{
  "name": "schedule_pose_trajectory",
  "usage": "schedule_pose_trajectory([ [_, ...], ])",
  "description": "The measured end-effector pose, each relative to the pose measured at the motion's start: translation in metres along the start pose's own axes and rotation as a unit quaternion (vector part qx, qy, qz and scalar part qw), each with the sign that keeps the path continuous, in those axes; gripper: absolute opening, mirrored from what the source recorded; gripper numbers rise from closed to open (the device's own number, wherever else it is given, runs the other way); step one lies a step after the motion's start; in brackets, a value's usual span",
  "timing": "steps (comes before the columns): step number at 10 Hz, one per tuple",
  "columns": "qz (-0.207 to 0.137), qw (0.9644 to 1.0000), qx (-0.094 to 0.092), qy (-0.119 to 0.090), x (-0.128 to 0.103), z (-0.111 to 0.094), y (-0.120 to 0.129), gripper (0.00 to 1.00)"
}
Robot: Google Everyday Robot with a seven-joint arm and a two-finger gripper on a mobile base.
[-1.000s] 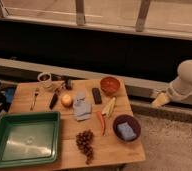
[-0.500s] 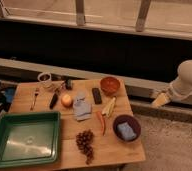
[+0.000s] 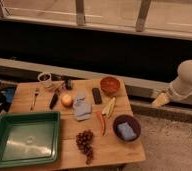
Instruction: Wipe red bowl with eraser
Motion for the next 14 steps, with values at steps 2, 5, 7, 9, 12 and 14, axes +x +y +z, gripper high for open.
schedule_pose_trajectory([
  [2, -0.022, 0.9997, 0.011, -0.004, -0.005, -0.007, 0.007, 0.8],
  [5, -0.074, 0.997, 0.015, -0.015, -0.038, -0.012, 0.058, 0.8],
  [7, -0.107, 0.9938, 0.017, -0.024, -0.062, -0.015, 0.096, 0.8],
  [9, -0.144, 0.9886, 0.018, -0.039, -0.089, -0.025, 0.143, 0.8],
  [12, -0.185, 0.9808, 0.003, -0.062, -0.111, -0.043, 0.194, 0.8],
  [14, -0.183, 0.9811, 0.005, -0.061, -0.11, -0.043, 0.191, 0.8],
])
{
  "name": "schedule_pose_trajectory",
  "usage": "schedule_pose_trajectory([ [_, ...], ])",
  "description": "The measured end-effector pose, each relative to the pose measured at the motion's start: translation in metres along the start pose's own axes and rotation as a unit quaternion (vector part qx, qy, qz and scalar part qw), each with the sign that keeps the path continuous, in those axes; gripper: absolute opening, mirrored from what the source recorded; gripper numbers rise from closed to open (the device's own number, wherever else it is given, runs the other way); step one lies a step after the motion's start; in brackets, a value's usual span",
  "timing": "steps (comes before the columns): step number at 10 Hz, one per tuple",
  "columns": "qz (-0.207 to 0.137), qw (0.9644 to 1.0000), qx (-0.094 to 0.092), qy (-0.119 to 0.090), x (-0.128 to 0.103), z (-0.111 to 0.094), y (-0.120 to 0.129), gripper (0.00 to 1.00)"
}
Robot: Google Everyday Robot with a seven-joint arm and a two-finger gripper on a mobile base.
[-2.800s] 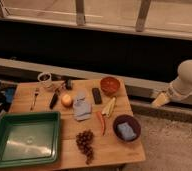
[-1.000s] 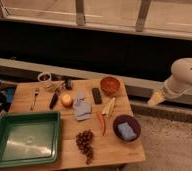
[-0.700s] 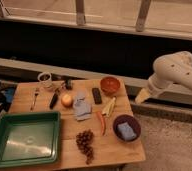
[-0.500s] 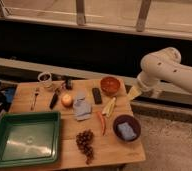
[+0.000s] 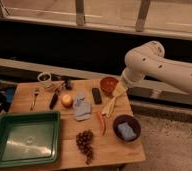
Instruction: Wipe red bowl with eraser
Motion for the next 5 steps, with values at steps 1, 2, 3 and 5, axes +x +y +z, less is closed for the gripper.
schedule_pose_trajectory([
  [1, -0.002, 1.0, -0.001, 0.0, -0.002, 0.001, 0.002, 0.8],
  [2, 0.003, 1.0, 0.002, 0.0, -0.001, 0.003, 0.0, 0.8],
  [3, 0.01, 0.9999, 0.004, 0.001, 0.001, 0.007, -0.005, 0.8],
  [5, 0.023, 0.9997, -0.006, -0.001, -0.008, 0.026, -0.013, 0.8],
])
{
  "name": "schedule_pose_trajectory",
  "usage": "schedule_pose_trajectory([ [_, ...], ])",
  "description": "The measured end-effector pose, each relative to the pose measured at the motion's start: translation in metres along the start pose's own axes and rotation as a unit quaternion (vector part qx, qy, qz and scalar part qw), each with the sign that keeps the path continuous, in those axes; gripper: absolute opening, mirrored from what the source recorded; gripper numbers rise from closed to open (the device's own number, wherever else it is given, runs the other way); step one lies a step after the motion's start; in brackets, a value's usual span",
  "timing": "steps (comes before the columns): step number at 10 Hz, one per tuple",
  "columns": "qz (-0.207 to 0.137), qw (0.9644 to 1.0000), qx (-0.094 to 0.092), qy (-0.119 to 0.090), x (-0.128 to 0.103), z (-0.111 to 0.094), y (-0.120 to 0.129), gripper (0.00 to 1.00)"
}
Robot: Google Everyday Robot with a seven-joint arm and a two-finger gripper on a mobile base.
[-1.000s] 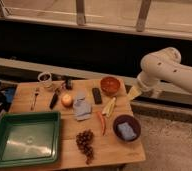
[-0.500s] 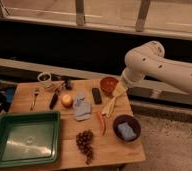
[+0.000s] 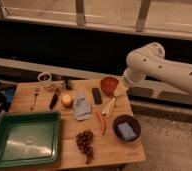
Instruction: Wipe red bowl with eraser
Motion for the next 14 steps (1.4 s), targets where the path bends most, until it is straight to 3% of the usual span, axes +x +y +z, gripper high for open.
schedule_pose_trajectory([
  [5, -0.002, 0.9989, -0.043, 0.015, -0.046, 0.049, 0.03, 0.8],
  [7, 0.005, 0.9969, -0.076, 0.019, -0.052, 0.07, 0.043, 0.8],
  [9, 0.008, 0.9917, -0.127, 0.019, -0.052, 0.081, 0.063, 0.8],
  [10, 0.009, 0.9899, -0.14, 0.019, -0.05, 0.083, 0.066, 0.8],
  [14, 0.015, 0.989, -0.147, 0.012, -0.052, 0.084, 0.07, 0.8],
])
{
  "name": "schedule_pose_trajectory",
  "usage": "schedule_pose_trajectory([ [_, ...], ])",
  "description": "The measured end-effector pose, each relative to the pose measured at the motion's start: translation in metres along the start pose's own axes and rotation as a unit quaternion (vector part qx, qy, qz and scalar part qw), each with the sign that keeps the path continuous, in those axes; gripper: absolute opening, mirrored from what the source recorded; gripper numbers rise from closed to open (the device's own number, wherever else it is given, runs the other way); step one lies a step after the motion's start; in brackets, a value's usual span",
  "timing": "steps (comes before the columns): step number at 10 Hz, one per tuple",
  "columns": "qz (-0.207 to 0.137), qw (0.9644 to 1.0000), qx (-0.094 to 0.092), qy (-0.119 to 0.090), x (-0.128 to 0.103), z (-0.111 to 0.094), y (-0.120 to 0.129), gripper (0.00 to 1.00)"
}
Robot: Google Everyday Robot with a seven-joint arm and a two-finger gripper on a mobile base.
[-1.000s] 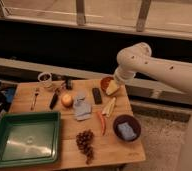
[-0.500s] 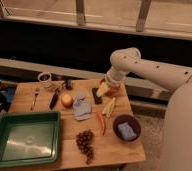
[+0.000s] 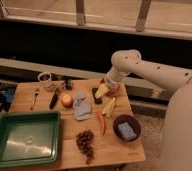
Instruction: Wipe red bowl with eraser
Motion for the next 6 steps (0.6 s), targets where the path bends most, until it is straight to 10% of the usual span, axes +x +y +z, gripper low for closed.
schedule_pose_trajectory([
  [3, 0.121, 0.99, -0.055, -0.047, 0.007, 0.01, 0.007, 0.8],
  [6, 0.161, 0.9815, -0.09, -0.051, 0.008, 0.031, 0.032, 0.8],
])
